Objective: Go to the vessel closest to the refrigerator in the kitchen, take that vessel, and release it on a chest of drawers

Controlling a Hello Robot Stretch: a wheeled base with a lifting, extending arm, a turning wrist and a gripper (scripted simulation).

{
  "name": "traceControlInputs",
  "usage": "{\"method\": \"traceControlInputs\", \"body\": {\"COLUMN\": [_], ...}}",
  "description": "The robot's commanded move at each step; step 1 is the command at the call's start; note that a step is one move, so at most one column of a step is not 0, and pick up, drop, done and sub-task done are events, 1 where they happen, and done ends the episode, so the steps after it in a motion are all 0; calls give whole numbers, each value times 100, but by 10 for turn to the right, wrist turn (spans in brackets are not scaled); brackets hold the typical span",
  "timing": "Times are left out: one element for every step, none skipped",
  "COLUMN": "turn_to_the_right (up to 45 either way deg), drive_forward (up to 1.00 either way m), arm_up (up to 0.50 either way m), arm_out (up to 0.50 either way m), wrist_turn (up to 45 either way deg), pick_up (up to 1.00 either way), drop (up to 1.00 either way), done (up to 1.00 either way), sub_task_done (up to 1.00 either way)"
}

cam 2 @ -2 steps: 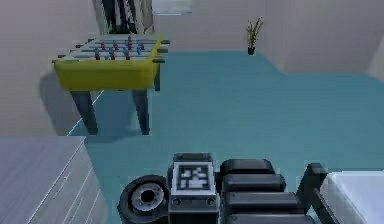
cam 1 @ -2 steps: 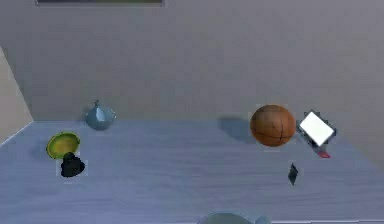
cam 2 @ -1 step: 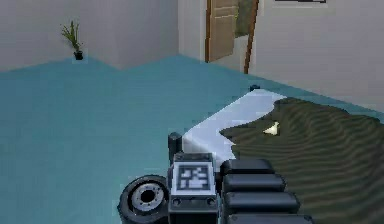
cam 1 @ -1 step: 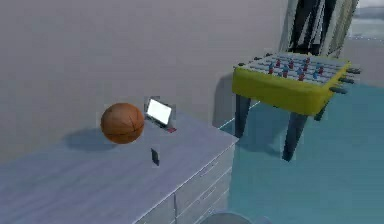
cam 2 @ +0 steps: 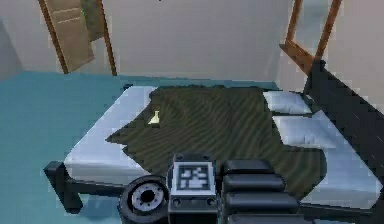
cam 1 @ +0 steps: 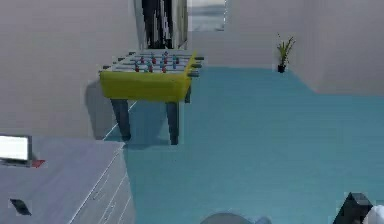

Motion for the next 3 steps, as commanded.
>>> {"method": "traceControlInputs", "body": {"turn_to_the_right": [-450, -450, -450], "drive_forward": [0, 0, 0], "arm_up": [0, 0, 0], "arm_out": [0, 0, 0], "wrist_turn": [0, 0, 0], "pick_up": [0, 0, 0], "drop": [0, 0, 0], "done": [0, 0, 0], "sub_task_done": [0, 0, 0]}}
